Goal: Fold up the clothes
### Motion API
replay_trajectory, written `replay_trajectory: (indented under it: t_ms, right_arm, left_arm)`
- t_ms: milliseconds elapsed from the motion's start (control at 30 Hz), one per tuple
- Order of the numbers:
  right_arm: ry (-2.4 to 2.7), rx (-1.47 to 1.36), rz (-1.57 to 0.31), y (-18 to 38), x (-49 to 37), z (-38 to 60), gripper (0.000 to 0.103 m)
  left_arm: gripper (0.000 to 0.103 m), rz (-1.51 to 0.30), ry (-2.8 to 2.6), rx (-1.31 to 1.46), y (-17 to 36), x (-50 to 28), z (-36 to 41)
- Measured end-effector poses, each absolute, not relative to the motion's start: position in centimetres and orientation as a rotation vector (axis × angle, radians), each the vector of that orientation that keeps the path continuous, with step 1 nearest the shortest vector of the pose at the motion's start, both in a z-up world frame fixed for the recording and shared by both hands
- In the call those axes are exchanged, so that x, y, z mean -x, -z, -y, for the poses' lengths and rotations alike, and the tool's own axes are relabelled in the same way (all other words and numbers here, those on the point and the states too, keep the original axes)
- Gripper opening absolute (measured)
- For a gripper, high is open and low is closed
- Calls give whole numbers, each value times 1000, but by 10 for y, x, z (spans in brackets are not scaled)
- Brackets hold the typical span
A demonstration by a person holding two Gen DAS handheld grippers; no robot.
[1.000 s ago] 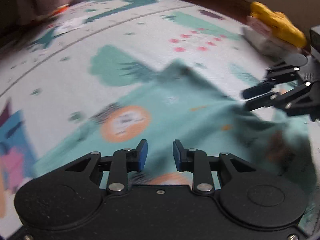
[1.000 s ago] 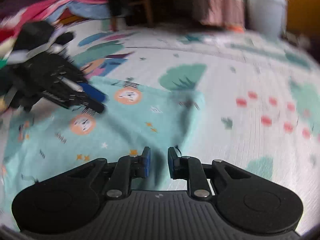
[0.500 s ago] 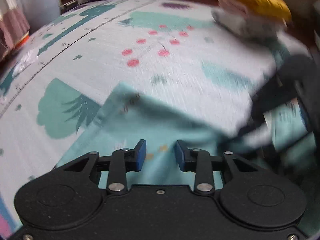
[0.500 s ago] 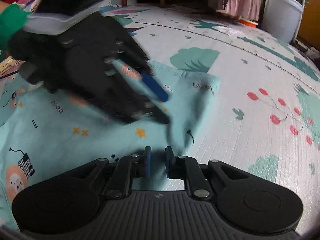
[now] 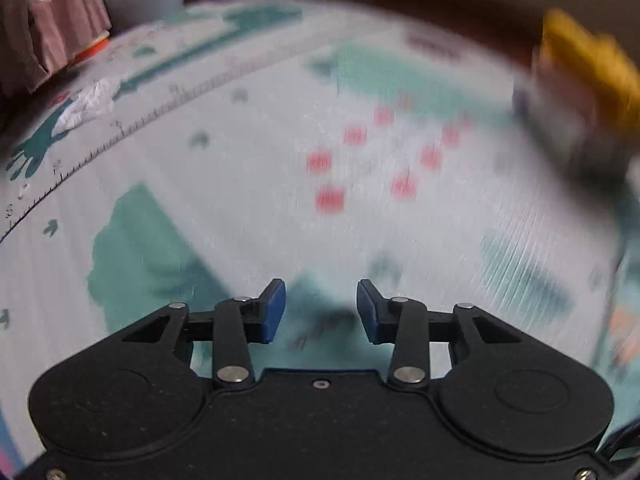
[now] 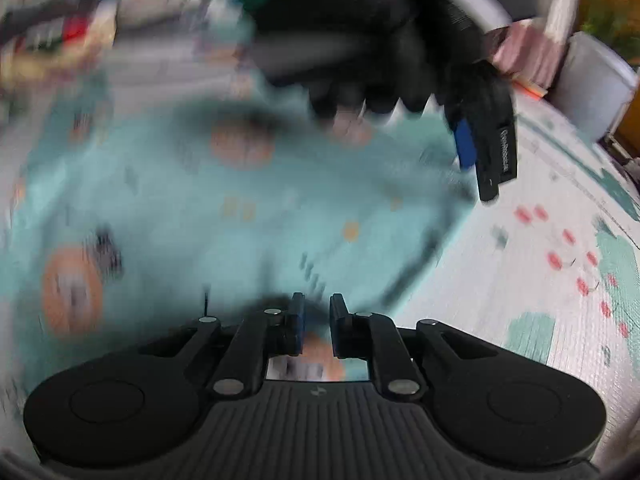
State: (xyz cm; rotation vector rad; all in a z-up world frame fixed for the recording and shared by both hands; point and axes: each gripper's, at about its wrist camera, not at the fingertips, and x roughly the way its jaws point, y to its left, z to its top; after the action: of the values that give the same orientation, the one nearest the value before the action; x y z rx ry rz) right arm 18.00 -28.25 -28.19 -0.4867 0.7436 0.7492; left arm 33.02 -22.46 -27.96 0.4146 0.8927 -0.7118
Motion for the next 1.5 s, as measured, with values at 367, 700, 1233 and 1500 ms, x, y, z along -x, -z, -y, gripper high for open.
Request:
replay_trajectory:
  t_ms: [367, 700, 1233, 1500]
  right_arm:
    - [-816, 561, -803, 284, -84, 291, 16]
    - [-798, 583, -809, 276, -60, 301, 16]
    - [55, -276, -903, 270, -129, 504, 34]
    - [120, -368, -871, 289, -174, 537, 26]
  left_arm:
    - [38, -911, 937, -441, 251, -189, 118]
    - [39, -1044, 830, -495, 287, -46, 23]
    - [35, -862, 1003, -411, 243, -32, 92]
    - [32, -827, 1214, -510, 287, -33, 186]
